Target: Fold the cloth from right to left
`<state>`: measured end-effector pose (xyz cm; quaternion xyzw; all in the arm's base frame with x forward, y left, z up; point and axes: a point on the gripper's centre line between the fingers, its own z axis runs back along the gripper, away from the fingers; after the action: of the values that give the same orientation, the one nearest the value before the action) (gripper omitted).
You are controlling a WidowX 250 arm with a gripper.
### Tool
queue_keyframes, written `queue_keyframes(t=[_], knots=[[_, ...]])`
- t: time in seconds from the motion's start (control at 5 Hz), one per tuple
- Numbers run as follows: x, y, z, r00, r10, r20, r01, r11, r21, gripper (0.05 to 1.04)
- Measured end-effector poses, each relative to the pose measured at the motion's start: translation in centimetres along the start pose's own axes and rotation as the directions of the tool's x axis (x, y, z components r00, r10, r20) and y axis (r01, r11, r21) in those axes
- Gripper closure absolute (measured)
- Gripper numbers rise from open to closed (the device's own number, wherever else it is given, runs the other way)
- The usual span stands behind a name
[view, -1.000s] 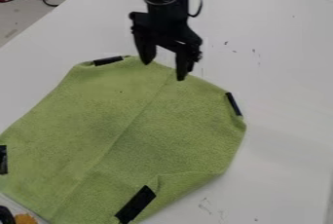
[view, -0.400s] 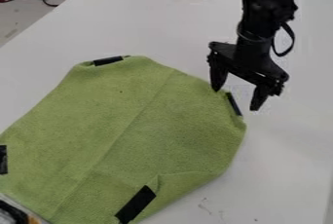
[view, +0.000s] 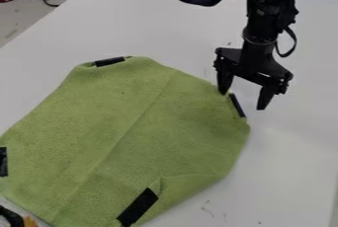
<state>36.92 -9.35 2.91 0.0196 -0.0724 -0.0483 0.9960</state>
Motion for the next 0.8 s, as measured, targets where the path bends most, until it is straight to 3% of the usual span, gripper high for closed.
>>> queue_keyframes(t=[0.6, 0.8], knots=[[0.7, 2.5, -1.1, 0.995, 0.093, 0.016, -0.093, 0.996, -0.014, 0.083], [0.2, 2.4, -1.9, 0.997, 0.072, -0.017, -0.072, 0.997, -0.008, 0.110]])
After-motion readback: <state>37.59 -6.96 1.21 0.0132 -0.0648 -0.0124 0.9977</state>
